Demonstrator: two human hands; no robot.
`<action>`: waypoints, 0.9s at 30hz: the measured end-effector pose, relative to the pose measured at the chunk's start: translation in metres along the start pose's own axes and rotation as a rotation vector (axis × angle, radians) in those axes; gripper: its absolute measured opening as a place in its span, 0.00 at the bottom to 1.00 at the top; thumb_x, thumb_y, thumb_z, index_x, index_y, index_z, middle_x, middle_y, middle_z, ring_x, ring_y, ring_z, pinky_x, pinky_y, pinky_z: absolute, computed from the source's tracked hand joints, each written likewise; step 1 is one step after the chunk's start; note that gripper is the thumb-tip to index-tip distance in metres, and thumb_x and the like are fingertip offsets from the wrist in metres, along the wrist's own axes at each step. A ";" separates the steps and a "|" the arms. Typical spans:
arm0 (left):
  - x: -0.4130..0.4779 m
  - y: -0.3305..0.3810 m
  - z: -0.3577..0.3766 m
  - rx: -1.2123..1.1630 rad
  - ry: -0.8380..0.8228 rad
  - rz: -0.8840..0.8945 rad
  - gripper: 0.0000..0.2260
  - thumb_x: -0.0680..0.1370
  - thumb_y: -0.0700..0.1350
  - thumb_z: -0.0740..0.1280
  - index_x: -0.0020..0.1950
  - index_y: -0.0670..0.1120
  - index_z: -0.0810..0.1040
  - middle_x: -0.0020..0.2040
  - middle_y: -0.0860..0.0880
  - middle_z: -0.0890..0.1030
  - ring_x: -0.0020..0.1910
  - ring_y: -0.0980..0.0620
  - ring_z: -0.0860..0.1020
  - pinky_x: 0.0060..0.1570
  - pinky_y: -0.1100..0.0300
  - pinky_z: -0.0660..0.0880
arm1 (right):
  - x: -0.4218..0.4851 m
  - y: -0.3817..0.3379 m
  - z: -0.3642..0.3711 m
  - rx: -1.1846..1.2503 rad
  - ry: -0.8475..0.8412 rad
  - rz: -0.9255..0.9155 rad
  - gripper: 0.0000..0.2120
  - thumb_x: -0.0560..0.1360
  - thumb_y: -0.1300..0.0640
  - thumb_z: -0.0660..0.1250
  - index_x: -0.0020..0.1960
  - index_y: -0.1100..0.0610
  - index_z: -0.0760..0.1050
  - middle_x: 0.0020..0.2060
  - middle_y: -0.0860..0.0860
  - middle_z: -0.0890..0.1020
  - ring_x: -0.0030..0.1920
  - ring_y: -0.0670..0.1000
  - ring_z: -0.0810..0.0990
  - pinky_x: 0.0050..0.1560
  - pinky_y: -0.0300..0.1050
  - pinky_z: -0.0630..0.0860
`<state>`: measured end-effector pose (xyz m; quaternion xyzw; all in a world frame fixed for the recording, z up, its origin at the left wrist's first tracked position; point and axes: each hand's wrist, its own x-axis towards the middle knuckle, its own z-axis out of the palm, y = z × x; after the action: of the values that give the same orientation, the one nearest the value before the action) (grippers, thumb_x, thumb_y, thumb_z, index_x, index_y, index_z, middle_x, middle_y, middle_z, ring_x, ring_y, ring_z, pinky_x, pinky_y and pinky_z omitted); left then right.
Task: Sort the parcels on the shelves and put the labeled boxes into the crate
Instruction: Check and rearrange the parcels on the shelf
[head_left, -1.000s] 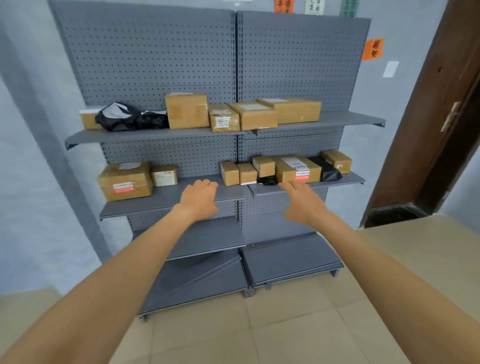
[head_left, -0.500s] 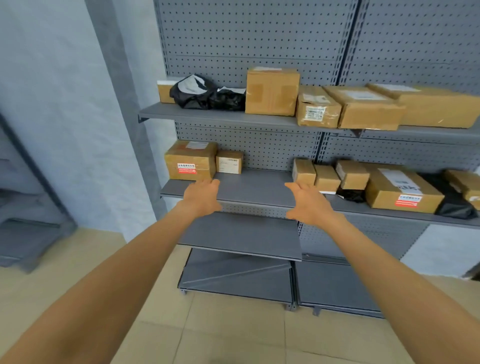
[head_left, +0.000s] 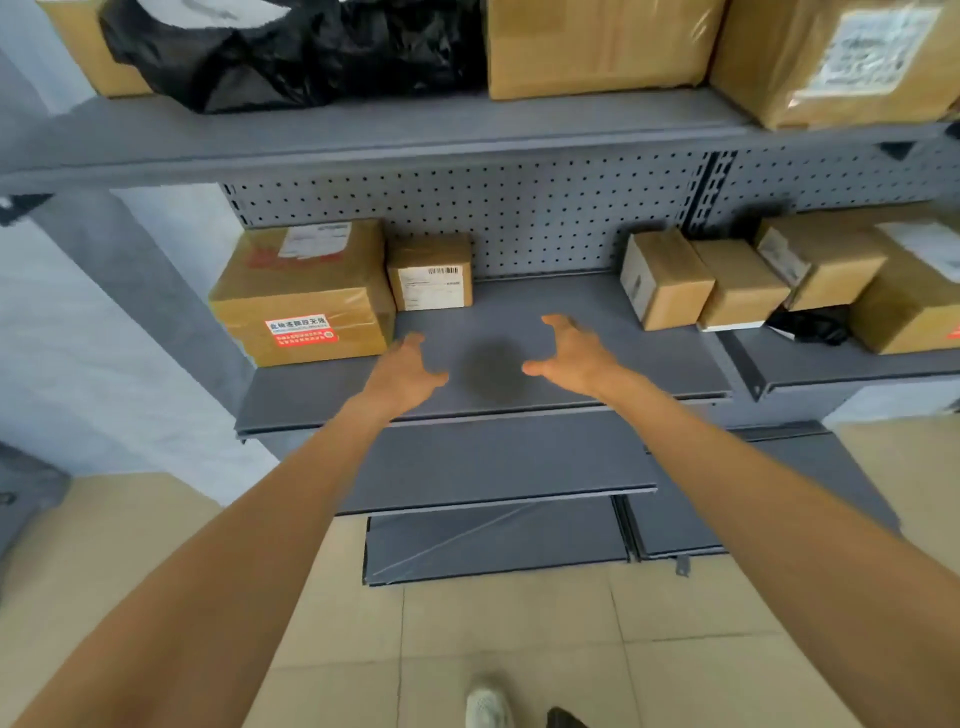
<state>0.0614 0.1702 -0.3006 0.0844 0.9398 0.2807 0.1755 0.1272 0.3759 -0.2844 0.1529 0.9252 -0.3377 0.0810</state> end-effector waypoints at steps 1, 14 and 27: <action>0.016 0.001 0.002 0.016 -0.010 0.010 0.32 0.77 0.46 0.69 0.77 0.42 0.57 0.72 0.41 0.66 0.68 0.42 0.70 0.60 0.56 0.68 | 0.014 0.001 0.003 0.004 -0.010 0.013 0.37 0.75 0.53 0.69 0.77 0.55 0.54 0.75 0.54 0.60 0.74 0.56 0.59 0.69 0.51 0.63; 0.170 -0.003 0.023 -0.847 0.182 -0.402 0.29 0.75 0.44 0.69 0.73 0.45 0.61 0.49 0.55 0.73 0.45 0.55 0.72 0.56 0.54 0.71 | 0.188 -0.018 0.062 0.269 0.035 -0.004 0.32 0.74 0.55 0.69 0.73 0.56 0.60 0.70 0.55 0.69 0.68 0.57 0.71 0.55 0.41 0.67; 0.164 0.000 0.025 -0.867 0.362 -0.235 0.28 0.73 0.40 0.68 0.71 0.51 0.64 0.68 0.49 0.70 0.63 0.50 0.71 0.64 0.51 0.71 | 0.199 -0.021 0.064 0.513 0.327 -0.092 0.12 0.75 0.48 0.68 0.50 0.54 0.71 0.49 0.50 0.81 0.49 0.49 0.78 0.43 0.36 0.71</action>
<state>-0.0802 0.2250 -0.3667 -0.1536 0.7548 0.6350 0.0587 -0.0640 0.3651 -0.3707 0.1784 0.8165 -0.5346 -0.1254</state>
